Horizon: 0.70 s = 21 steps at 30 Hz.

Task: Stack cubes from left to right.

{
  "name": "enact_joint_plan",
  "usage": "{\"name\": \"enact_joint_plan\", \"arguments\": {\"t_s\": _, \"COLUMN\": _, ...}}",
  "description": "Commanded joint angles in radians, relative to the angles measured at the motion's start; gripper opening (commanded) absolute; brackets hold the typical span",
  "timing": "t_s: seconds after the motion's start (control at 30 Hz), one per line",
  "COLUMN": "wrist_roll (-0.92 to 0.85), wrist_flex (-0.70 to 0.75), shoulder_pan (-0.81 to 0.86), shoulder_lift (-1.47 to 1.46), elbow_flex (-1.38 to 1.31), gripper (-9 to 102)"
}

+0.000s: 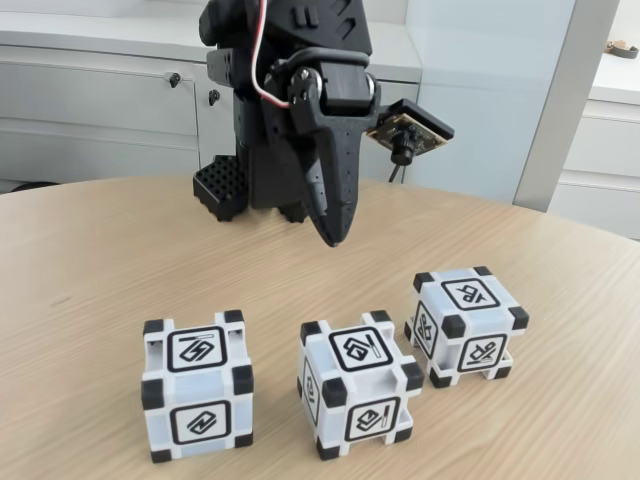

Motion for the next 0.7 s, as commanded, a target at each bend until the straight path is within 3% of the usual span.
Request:
{"name": "enact_joint_plan", "arguments": {"t_s": 0.0, "wrist_roll": -0.021, "wrist_flex": 0.000, "shoulder_pan": 0.017, "shoulder_lift": 0.000, "elbow_flex": -0.015, "gripper": 0}}
{"name": "enact_joint_plan", "arguments": {"t_s": 0.67, "wrist_roll": -0.032, "wrist_flex": 0.000, "shoulder_pan": 0.017, "shoulder_lift": 0.000, "elbow_flex": -0.015, "gripper": 0}}
